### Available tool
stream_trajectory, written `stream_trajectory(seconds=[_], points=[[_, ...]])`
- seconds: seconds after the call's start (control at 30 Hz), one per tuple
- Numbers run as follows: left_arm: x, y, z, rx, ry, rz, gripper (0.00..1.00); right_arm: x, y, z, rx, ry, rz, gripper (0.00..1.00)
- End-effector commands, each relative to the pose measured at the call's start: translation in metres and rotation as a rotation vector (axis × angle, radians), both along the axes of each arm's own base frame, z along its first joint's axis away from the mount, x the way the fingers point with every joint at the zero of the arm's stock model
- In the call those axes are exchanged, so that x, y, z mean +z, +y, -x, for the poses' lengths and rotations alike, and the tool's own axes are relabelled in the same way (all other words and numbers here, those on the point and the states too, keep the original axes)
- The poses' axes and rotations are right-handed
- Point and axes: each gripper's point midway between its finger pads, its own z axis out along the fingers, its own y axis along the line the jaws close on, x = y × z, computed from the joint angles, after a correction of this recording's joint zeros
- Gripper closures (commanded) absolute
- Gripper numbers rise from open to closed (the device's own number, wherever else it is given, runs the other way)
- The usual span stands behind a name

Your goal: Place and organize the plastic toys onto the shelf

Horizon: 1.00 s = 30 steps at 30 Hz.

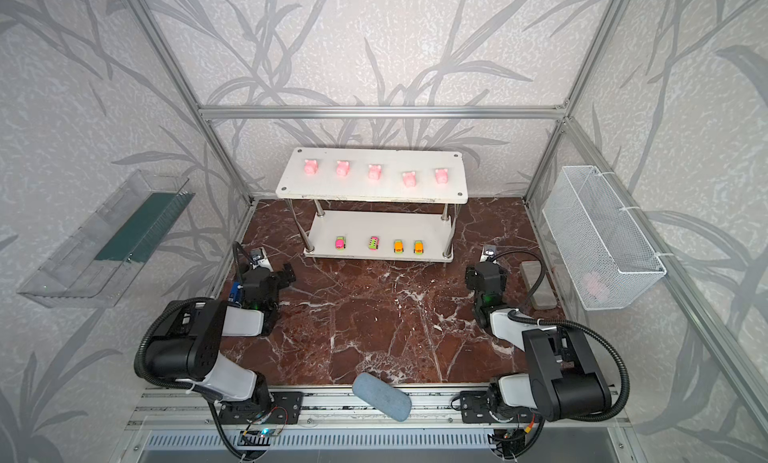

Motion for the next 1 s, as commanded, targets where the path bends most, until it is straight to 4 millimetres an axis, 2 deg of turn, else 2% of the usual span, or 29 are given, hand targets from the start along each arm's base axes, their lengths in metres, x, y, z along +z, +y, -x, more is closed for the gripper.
stream_trajectory(seconds=[0.0, 0.1, 0.17, 0.47, 0.73, 0.8, 0.83, 0.87, 0.97], points=[[0.01, 0.0, -0.006, -0.017, -0.031, -0.022, 0.01, 0.021, 0.001, -0.01, 0.024, -0.108, 0.032, 0.24], [0.01, 0.0, -0.006, -0.016, -0.03, -0.022, 0.01, 0.017, 0.0, -0.013, 0.019, -0.162, 0.05, 0.23], [0.009, 0.0, -0.006, -0.017, -0.028, -0.022, 0.01, 0.013, 0.008, -0.017, 0.061, -0.123, 0.042, 0.23], [0.009, 0.0, -0.005, -0.015, -0.027, -0.022, 0.01, 0.004, 0.02, -0.03, 0.131, -0.078, 0.051, 0.19], [0.009, 0.0, -0.006, -0.017, -0.029, -0.022, 0.01, 0.003, 0.023, -0.029, 0.148, -0.083, 0.052, 0.14], [0.009, 0.0, -0.005, -0.015, -0.028, -0.022, 0.01, 0.001, 0.025, -0.026, 0.163, -0.097, 0.049, 0.04], [0.009, 0.0, -0.005, -0.015, -0.029, -0.023, 0.01, -0.005, 0.023, -0.023, 0.153, -0.103, 0.047, 0.03], [0.009, -0.001, -0.006, -0.017, -0.028, -0.022, 0.01, -0.001, 0.023, -0.024, 0.158, -0.14, 0.062, 0.02], [0.009, 0.0, -0.005, -0.016, -0.028, -0.022, 0.01, -0.006, 0.023, -0.023, 0.147, -0.089, 0.05, 0.01]])
